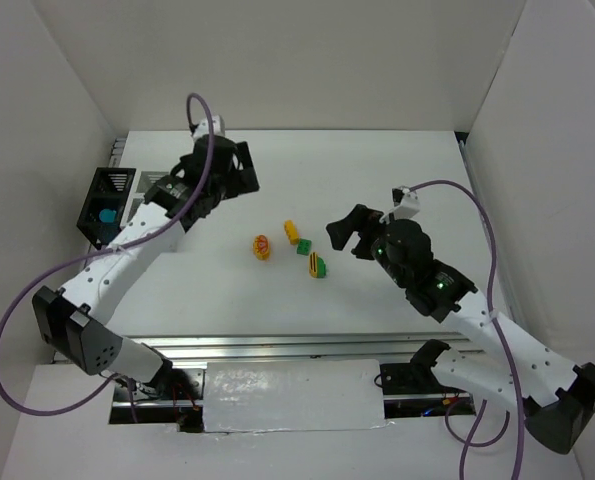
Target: Sort the legos into containers by color
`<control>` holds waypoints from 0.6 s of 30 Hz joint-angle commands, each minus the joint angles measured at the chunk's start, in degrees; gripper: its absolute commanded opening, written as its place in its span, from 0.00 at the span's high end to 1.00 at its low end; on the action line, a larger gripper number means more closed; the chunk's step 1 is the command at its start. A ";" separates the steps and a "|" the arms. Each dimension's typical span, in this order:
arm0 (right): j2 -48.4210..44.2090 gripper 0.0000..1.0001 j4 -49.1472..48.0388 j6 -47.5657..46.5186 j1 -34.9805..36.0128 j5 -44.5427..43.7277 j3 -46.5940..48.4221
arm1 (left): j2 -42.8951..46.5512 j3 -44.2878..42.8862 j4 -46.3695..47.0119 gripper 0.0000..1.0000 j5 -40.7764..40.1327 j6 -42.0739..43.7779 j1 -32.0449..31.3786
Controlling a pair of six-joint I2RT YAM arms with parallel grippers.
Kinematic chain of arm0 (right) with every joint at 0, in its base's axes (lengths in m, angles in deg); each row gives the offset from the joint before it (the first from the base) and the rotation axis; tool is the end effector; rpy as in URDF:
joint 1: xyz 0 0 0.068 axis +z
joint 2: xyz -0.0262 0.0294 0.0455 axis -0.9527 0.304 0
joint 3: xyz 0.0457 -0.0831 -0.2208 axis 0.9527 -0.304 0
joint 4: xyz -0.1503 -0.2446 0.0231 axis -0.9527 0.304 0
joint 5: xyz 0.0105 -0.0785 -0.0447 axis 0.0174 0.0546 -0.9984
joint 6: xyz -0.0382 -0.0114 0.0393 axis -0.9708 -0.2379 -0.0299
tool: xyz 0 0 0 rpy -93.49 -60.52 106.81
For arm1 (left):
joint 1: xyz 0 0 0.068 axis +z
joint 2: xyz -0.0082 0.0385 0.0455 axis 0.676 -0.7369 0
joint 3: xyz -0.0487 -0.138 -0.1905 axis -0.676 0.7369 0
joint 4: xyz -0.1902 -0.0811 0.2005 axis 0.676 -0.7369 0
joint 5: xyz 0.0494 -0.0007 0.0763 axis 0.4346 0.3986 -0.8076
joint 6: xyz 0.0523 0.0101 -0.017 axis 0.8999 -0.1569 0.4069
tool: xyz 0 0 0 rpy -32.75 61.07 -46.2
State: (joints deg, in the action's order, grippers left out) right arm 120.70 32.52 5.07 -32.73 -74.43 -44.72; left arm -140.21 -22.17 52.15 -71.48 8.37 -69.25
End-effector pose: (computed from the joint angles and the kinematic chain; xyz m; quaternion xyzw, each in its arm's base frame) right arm 0.1968 0.1490 0.3020 0.0692 0.7854 0.2903 0.5423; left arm 0.3294 -0.1474 0.3663 -0.1780 0.8325 -0.0951 0.5160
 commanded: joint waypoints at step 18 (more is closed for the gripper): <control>27.50 0.18 13.22 1.20 2.61 -3.39 5.56 | -7.06 6.90 1.18 0.01 -3.55 -4.82 -17.14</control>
State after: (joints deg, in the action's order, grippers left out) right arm 144.94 45.76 8.65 -31.35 -78.13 -43.04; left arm -152.23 -15.02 52.65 -72.92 5.13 -86.56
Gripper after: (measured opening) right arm 0.828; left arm 0.994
